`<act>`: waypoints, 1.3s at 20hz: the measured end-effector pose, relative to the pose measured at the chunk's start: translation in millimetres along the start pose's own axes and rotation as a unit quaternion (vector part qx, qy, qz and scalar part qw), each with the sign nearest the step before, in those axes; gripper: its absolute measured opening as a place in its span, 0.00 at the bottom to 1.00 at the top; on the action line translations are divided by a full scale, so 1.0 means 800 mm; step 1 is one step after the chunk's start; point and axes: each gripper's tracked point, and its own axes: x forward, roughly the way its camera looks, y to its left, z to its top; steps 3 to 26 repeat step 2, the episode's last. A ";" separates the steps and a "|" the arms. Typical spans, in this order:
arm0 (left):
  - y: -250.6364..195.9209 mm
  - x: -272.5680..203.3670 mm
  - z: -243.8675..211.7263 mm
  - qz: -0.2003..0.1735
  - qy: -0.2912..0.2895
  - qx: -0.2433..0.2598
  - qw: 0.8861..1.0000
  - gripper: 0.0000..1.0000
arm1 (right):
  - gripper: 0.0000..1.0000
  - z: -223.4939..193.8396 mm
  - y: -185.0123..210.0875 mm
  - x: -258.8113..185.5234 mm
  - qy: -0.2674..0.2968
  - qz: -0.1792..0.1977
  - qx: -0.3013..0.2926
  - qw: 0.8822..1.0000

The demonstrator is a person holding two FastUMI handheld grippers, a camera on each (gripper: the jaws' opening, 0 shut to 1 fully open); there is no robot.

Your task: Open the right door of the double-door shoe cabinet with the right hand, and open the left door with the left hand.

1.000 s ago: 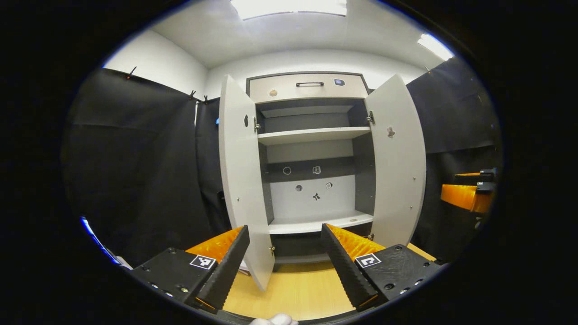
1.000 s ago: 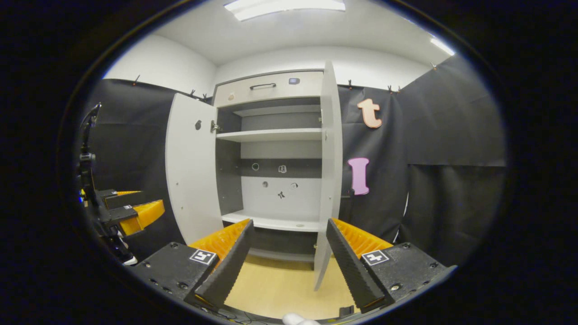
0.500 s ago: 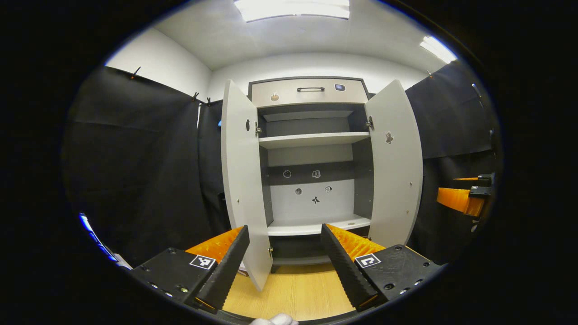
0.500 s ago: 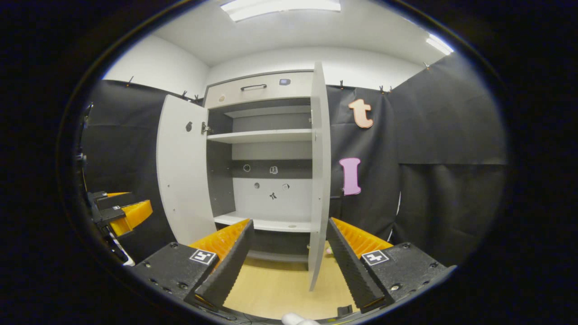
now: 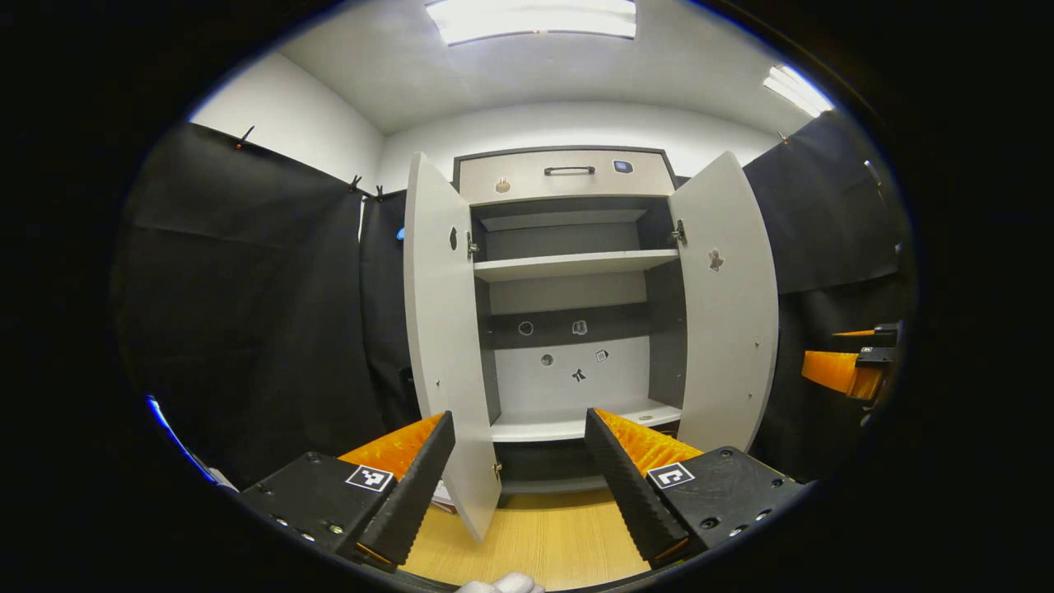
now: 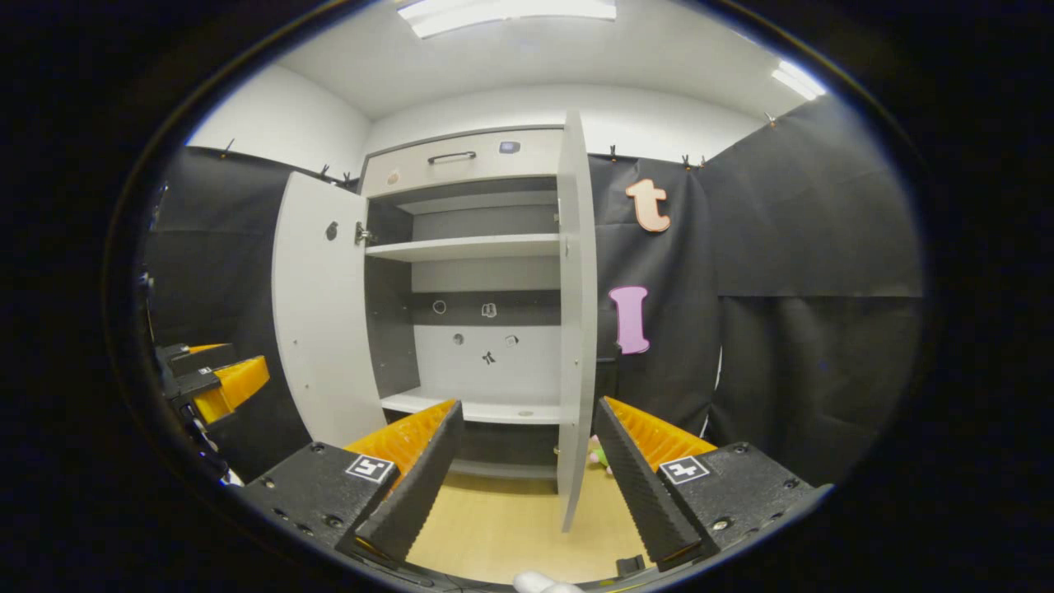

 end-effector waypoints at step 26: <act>-0.001 0.003 0.000 -0.004 0.000 0.001 1.000 0.96 | 1.00 -0.001 0.000 0.001 0.001 -0.002 0.000 1.000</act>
